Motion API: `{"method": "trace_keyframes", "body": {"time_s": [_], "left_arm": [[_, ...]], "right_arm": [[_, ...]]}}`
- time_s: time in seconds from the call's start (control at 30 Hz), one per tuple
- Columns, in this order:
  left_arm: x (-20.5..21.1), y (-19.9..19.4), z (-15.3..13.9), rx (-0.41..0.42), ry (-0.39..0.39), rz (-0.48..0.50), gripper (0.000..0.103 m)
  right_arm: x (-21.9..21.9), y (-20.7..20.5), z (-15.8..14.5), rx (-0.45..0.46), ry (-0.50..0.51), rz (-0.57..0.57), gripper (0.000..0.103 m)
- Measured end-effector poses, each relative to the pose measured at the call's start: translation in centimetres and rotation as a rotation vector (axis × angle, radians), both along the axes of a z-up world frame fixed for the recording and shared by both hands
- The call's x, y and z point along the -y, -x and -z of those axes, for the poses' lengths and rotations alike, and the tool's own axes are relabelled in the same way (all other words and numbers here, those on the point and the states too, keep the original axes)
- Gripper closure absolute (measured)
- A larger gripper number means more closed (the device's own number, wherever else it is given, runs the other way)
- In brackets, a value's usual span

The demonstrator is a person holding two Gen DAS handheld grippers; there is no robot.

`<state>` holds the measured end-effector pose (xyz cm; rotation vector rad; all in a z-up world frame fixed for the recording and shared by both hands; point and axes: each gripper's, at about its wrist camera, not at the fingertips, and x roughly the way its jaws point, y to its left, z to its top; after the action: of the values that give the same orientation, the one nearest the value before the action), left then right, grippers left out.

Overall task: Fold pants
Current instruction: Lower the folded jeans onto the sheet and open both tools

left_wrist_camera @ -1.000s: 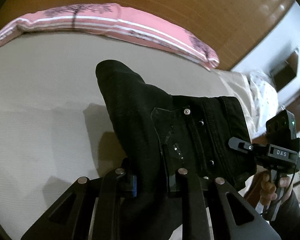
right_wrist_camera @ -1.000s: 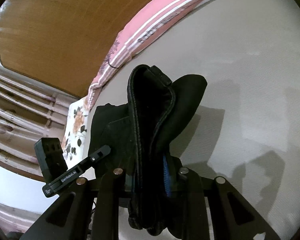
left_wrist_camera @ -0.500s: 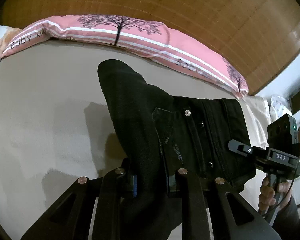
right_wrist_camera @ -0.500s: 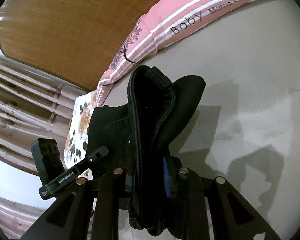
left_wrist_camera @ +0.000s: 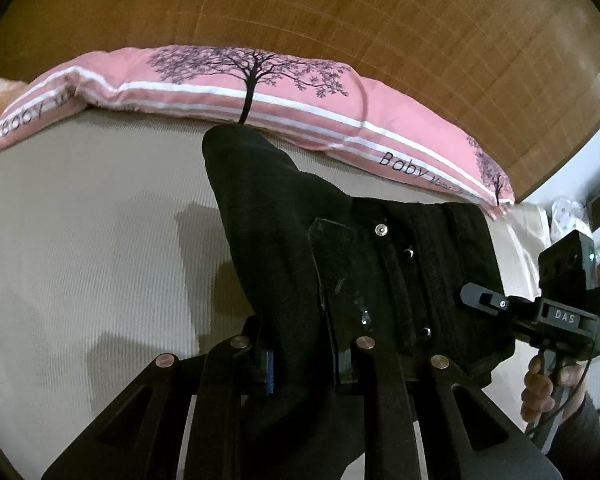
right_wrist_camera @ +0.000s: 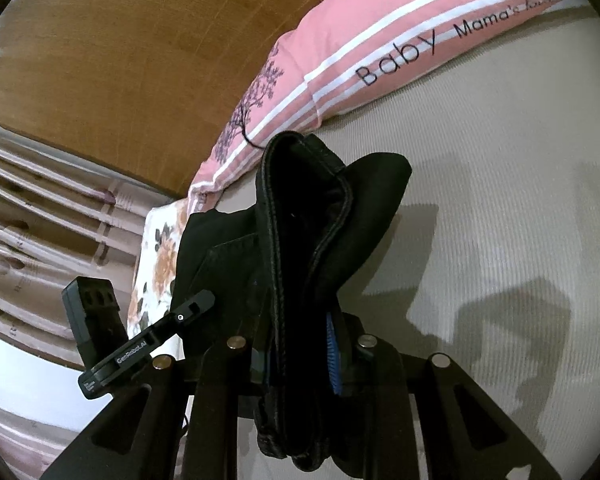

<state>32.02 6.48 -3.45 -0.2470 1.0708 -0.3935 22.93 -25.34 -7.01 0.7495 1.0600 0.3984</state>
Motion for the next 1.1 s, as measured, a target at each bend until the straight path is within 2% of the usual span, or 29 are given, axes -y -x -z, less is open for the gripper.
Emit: {"method": "trace_keyframes", "body": {"time_s": [0.07, 0.13, 0.2, 0.27, 0.3, 0.4, 0.57, 0.7, 0.8, 0.97, 1.1], "left_arm": [[0.4, -0.6, 0.8, 0.015, -0.039, 0.025, 0.083], [0.6, -0.9, 2.6, 0.007, -0.105, 0.034, 0.077], [0.3, -1.1, 4.5, -0.013, -0.151, 0.012, 0.062], [-0.3, -1.0, 5.5, -0.014, -0.161, -0.007, 0.049], [-0.6, -1.0, 6.0, -0.021, -0.163, -0.021, 0.044], [-1.1, -0.7, 6.7, -0.016, -0.162, -0.046, 0.035], [-0.8, 0.7, 6.0, 0.007, -0.234, -0.076, 0.034], [0.0, 3.1, 4.4, 0.059, -0.370, -0.119, 0.034], [0.4, 5.6, 3.2, 0.099, -0.446, -0.137, 0.034], [0.9, 8.6, 1.6, 0.120, -0.463, -0.167, 0.033], [0.7, 11.8, 0.3, 0.135, -0.452, -0.203, 0.028]], "right_arm": [[0.4, -0.2, 0.2, 0.004, 0.016, 0.009, 0.083], [0.7, -0.3, 0.8, -0.002, 0.066, 0.018, 0.083], [0.5, -0.1, 1.7, -0.004, 0.181, 0.008, 0.081], [-0.2, 0.0, 2.3, 0.009, 0.298, -0.018, 0.067], [-0.4, 0.1, 2.6, 0.013, 0.346, -0.024, 0.064], [-0.5, 0.2, 3.5, 0.009, 0.391, -0.008, 0.053], [-1.1, 0.7, 2.9, 0.029, 0.484, 0.005, 0.046], [-1.5, 2.4, 1.8, 0.054, 0.539, 0.028, 0.043], [-2.1, 4.1, 1.3, 0.077, 0.582, 0.046, 0.037], [-1.9, 6.4, 1.1, 0.079, 0.568, 0.094, 0.033], [-2.0, 7.9, 0.5, 0.078, 0.569, 0.112, 0.030]]}}
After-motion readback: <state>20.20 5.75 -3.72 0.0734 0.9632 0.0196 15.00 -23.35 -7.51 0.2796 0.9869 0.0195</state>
